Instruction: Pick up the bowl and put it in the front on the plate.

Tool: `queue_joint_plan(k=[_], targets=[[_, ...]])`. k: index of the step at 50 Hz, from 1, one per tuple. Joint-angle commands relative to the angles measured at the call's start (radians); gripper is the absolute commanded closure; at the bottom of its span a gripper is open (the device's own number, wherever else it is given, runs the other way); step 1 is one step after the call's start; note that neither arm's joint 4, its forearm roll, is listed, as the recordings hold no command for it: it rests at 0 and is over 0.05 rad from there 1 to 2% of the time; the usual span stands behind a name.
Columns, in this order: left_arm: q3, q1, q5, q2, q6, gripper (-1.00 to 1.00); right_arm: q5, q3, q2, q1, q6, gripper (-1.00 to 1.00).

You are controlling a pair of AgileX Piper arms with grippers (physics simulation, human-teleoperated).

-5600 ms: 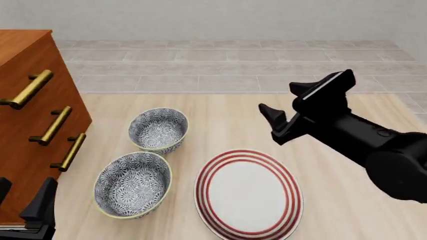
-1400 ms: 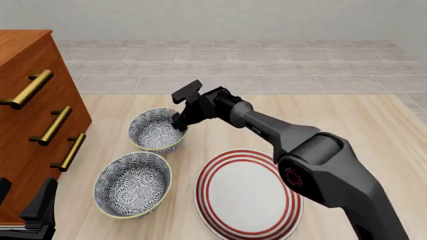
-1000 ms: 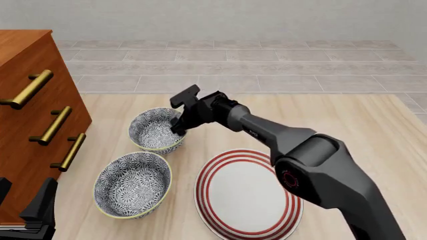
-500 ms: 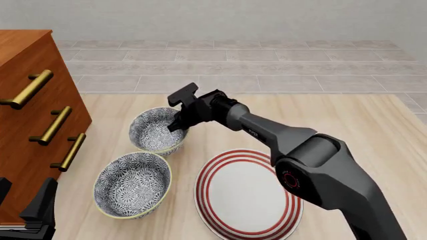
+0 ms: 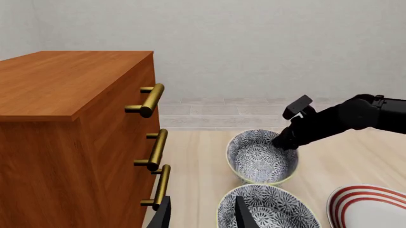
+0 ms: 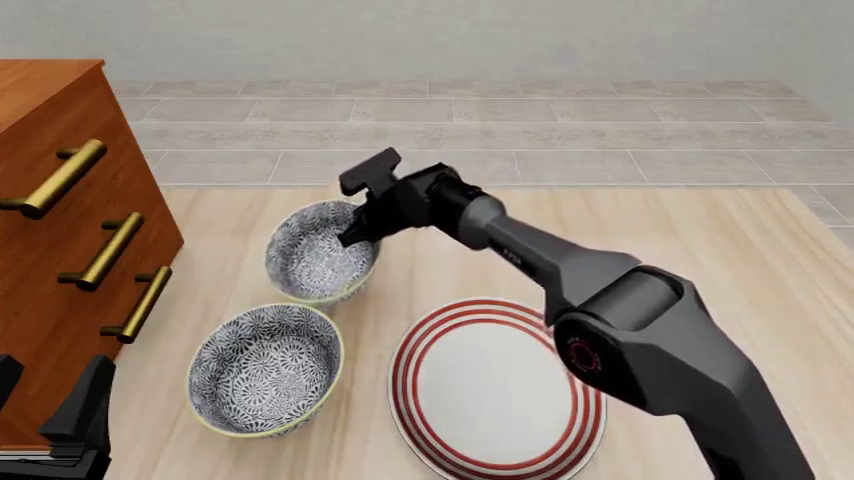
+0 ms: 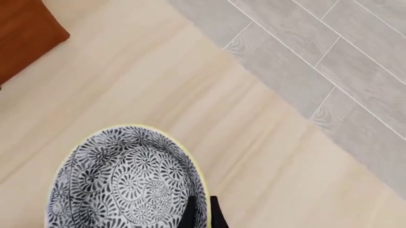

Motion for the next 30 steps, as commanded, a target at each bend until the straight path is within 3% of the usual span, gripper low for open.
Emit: queue_joint_plan(k=[1,30], targets=[[0.000,0.000,0.000,0.000,0.000,-1.00,0.021,-0.039,-0.003,-0.021,0.008,1.00],[0.000,0.000,0.000,0.000,0.000,-1.00,0.015,0.026,-0.113,-0.046,0.012,1.00]])
